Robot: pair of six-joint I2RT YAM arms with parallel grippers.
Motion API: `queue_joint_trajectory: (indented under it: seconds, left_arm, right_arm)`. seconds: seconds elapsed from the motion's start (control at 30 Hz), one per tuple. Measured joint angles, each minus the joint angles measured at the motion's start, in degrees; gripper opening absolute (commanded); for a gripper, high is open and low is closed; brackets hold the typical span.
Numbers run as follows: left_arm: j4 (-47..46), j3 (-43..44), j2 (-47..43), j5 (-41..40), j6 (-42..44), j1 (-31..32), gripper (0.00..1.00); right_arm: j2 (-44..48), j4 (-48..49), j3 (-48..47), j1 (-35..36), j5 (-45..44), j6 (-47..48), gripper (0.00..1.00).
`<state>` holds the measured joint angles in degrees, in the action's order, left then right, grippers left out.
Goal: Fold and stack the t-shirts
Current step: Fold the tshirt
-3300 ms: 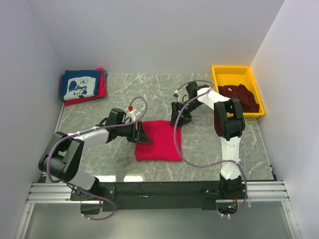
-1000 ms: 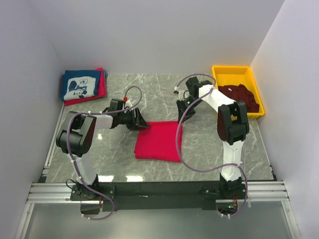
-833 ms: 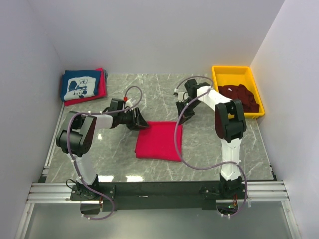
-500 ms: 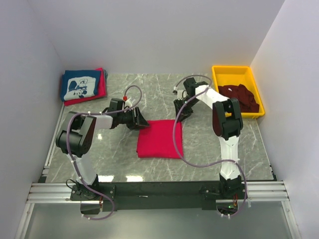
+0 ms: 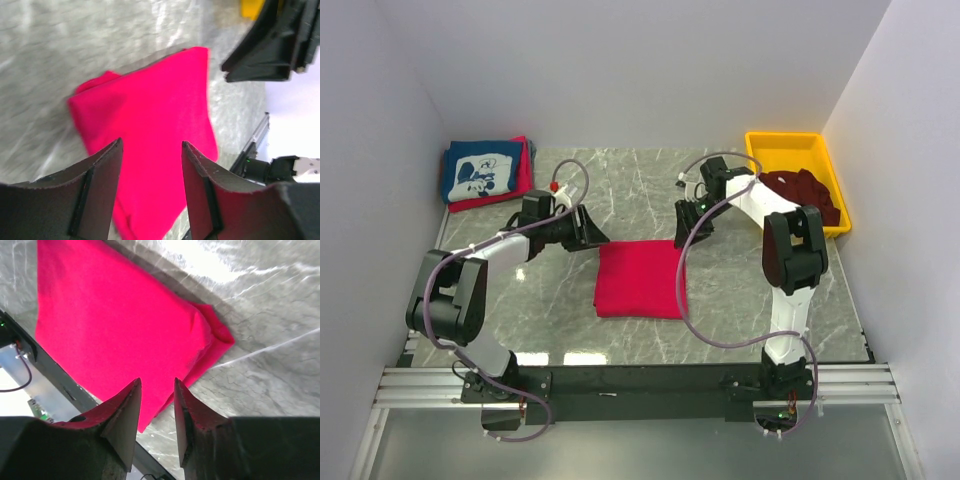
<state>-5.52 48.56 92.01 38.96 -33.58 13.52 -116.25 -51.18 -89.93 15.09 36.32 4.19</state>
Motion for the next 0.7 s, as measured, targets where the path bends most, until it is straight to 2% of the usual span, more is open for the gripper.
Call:
queue_joint_trajectory:
  seconds: [0.13,0.33,0.7]
  left_arm:
    - [4.2,0.0,0.1,-1.6,1.6,-1.0,0.56]
    - [6.9,0.0,1.4,-2.2,3.6,-1.1,0.59]
    - [7.5,1.9,8.2,-2.5,4.2,-1.1,0.59]
  right_arm:
    - [-0.2,1.1,2.6,0.0,0.9,-1.7,0.39]
    - [-2.2,2.5,3.3,0.0,0.9,-3.1,0.45]
    - [-3.9,3.7,3.4,0.0,0.1,-3.8,0.47]
